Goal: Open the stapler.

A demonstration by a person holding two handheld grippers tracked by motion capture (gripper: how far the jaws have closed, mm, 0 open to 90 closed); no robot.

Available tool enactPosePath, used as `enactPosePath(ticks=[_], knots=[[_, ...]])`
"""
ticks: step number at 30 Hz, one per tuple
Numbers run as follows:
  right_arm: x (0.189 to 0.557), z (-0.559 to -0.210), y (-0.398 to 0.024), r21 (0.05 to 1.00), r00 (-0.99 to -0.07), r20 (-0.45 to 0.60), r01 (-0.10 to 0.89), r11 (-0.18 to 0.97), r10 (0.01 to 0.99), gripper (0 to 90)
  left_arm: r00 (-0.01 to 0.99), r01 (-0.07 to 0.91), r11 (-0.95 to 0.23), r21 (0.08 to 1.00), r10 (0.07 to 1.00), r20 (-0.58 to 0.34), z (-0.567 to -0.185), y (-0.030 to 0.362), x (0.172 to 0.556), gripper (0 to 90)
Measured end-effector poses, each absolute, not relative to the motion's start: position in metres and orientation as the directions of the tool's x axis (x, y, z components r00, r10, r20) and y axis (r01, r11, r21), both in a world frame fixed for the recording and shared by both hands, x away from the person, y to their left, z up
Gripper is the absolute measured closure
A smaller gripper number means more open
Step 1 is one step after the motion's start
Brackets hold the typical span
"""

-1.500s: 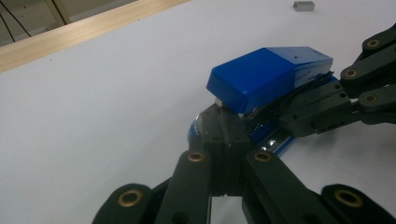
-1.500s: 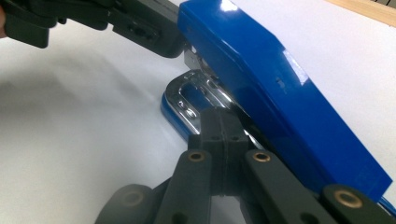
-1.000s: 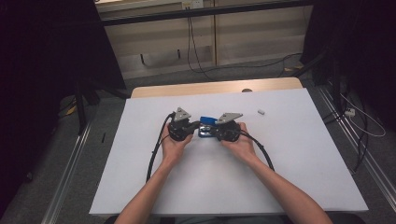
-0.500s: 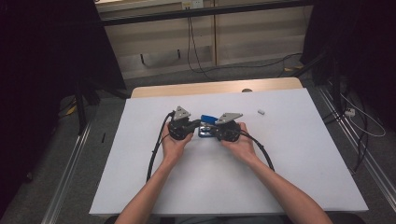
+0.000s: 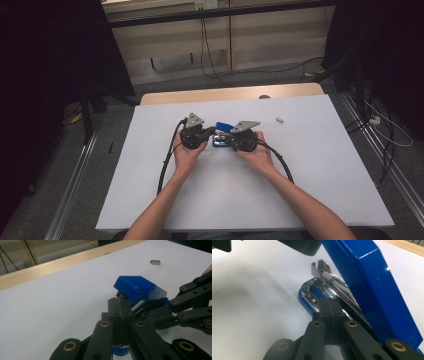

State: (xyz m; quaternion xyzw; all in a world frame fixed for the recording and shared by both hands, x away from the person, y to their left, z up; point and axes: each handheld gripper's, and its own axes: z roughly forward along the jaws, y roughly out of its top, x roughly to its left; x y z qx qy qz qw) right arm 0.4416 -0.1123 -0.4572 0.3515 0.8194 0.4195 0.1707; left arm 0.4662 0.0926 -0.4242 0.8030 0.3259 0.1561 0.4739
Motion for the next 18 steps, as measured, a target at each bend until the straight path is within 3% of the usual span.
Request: enactPosePath(ticks=[18], knots=[[0.4398, -0.4570, -0.1117, 0.812, -0.699, -0.006, 0.414, 0.411, 0.715, 90.0, 0.744, 0.365, -0.320, 0.874, 0.665, -0.067, -0.4184, 0.0893, 0.4665, 90.0]])
